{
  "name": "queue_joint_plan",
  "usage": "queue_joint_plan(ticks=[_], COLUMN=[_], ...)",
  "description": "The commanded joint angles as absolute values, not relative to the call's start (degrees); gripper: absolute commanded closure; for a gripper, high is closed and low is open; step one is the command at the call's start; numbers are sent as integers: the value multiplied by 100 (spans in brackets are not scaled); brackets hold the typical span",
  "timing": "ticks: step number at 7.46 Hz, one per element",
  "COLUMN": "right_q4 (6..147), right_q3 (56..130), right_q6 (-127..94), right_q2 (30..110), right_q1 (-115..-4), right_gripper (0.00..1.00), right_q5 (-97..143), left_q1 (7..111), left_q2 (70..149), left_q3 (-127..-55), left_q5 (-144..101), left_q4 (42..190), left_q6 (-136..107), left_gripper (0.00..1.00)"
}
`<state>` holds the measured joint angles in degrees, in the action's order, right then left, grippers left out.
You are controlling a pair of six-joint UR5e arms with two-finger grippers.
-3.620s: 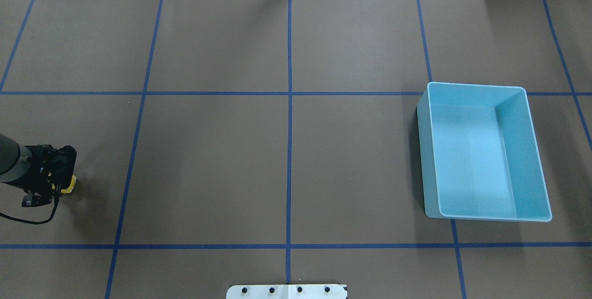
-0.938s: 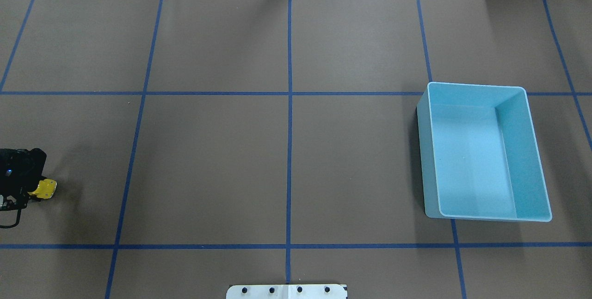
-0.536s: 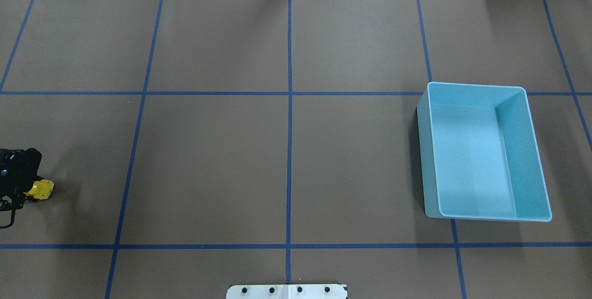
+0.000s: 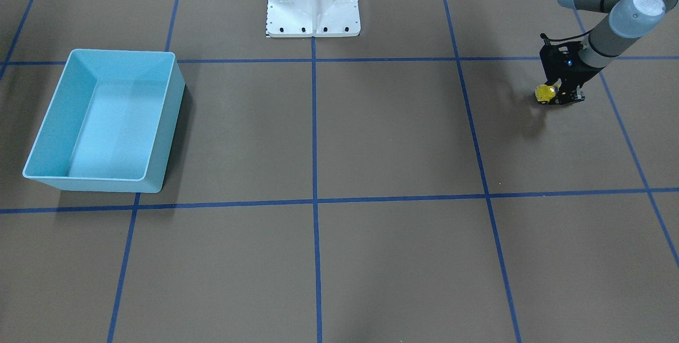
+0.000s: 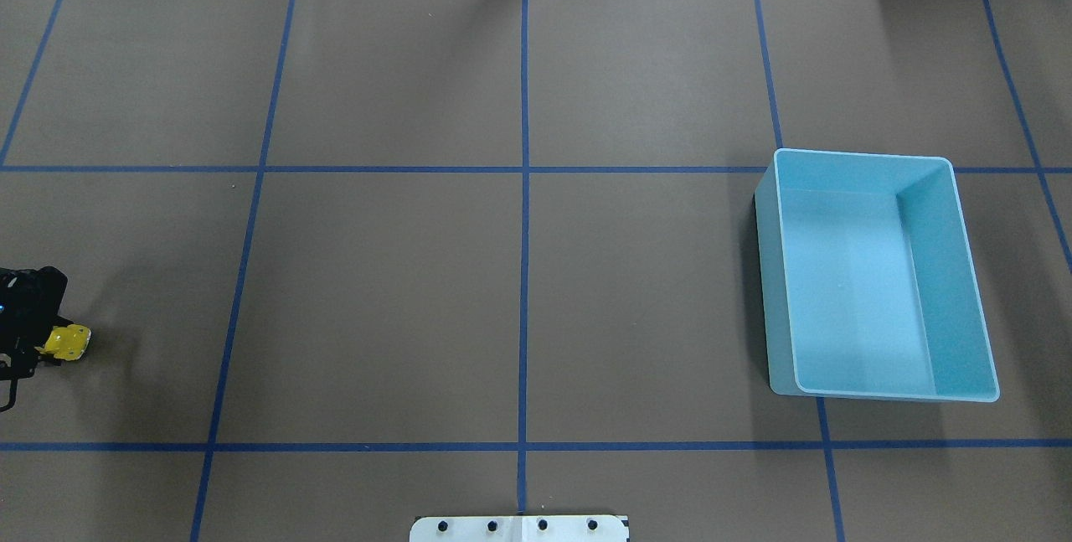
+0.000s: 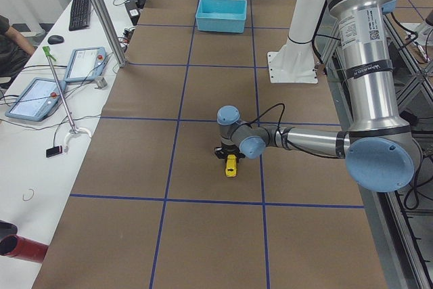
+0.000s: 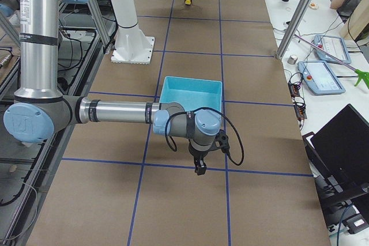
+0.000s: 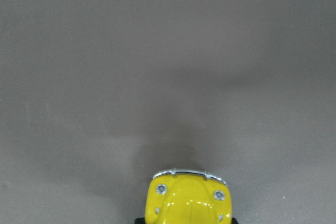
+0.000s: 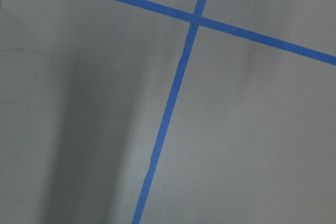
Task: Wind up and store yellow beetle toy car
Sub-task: 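Pull the car farther back toward the table edge with the left gripper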
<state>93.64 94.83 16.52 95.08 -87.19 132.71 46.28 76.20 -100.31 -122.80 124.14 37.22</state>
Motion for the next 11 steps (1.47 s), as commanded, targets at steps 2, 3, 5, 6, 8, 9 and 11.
queue_joint_plan(ticks=[2, 3, 5, 6, 8, 9, 11], right_q4=[9360, 9369, 9360, 9360, 9360, 9360, 9360], right_q3=[9492, 9492, 9492, 9492, 9492, 9492, 9492], right_q6=[1652, 1652, 1652, 1652, 1652, 1652, 1652], right_q2=[9492, 9492, 9501, 9501, 9510, 9501, 9501], right_q1=[-8719, -8719, -8719, -8719, -8719, -8719, -8719], right_gripper=[0, 0, 0, 0, 0, 0, 0], right_q5=[13280, 13280, 13280, 13280, 13280, 13280, 13280], left_q1=[4693, 4693, 4780, 4807, 4895, 5035, 5220], left_q2=[7620, 7611, 7611, 7611, 7611, 7611, 7611], left_q3=[-9914, -9897, -9809, -9661, -9598, -9615, -9650], left_q5=[-12410, -12410, -12567, -12621, -12743, -12840, -12867], left_q4=[12559, 12603, 12700, 12918, 12999, 12999, 12999], left_q6=[3735, 3735, 3735, 3735, 3735, 3761, 4183], left_gripper=[100, 100, 100, 100, 100, 96, 0])
